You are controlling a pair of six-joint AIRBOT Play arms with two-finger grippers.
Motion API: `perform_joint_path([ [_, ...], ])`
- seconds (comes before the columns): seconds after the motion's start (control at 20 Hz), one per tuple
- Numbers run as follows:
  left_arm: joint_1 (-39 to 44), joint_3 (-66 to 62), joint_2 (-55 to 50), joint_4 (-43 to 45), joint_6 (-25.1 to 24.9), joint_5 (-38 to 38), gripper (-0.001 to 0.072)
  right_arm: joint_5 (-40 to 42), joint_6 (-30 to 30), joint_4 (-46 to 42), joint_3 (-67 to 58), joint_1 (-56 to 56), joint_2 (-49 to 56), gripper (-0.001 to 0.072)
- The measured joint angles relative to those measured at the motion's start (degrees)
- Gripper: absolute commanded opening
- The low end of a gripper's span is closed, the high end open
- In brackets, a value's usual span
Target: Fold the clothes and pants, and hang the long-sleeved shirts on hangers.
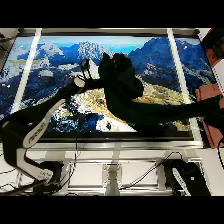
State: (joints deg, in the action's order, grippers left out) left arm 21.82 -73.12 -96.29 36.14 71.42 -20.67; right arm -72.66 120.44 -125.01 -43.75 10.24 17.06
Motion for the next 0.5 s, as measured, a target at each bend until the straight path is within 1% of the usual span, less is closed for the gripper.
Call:
perform_joint_path([
  [0.2,-4.7,-0.52,13.81,12.26,-1.7,-0.55,0.0043,12.33,-0.9,-0.92,-1.84,0.0,8.44,0.0016],
  [0.3,-7.41,-0.63,22.18,19.76,-2.03,-1.77,0.0043,16.37,-0.96,-1.16,-5.22,0.0,14.12,0.0016],
  [0.4,-10.4,-0.72,30.51,26.64,-2.21,-3.8,0.0043,18.47,-1.07,-1.18,-9.86,0.0,19.15,0.0016],
  [0.5,-13.64,-0.74,37.88,31.87,-1.77,-7.76,0.0043,19.76,-1.09,-1.27,-14.84,0.0,22.67,0.0016],
])
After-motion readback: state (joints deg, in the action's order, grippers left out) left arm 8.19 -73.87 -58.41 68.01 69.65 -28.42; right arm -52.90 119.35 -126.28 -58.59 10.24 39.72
